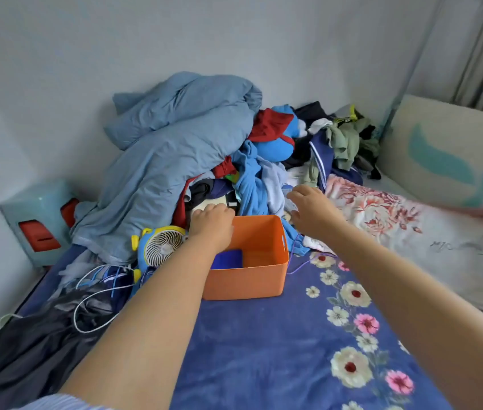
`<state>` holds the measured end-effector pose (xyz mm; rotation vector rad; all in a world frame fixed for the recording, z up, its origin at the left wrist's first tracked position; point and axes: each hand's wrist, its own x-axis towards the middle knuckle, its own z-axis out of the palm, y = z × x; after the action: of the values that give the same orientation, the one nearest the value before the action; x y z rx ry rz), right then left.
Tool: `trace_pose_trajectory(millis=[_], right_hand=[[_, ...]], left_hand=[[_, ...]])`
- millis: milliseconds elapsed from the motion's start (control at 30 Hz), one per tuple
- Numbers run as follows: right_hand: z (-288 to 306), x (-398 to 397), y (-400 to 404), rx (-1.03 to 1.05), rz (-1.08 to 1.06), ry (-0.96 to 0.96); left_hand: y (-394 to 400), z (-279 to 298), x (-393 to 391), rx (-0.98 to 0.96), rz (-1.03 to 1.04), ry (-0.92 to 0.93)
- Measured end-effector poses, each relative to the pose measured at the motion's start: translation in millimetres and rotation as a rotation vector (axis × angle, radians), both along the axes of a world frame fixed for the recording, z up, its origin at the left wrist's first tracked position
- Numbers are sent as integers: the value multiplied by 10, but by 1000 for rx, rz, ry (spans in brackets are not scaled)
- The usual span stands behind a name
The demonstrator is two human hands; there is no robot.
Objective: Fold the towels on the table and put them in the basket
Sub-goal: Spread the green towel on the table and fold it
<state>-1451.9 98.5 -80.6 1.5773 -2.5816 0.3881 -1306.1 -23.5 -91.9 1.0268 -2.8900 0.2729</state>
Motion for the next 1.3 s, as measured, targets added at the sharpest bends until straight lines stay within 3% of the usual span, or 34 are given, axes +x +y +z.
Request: trace_pose_trajectory(millis=[200, 500, 867, 1067, 1300], right_hand=[[157, 762, 1273, -135, -182, 26], [259, 1292, 3322, -100, -531, 49], [396, 1533, 6768, -87, -1050, 110], [473, 1693, 8505, -76, -1219, 119], [356, 1920, 10121, -74, -1412, 94]], left_hand=[[1110, 207, 386, 34, -203, 100], [2944, 340, 202, 52, -529, 8], [6399, 536, -381, 44, -1017, 57], [8316, 547, -435, 46, -1219, 102], [9969, 425, -507, 16, -1403, 63]])
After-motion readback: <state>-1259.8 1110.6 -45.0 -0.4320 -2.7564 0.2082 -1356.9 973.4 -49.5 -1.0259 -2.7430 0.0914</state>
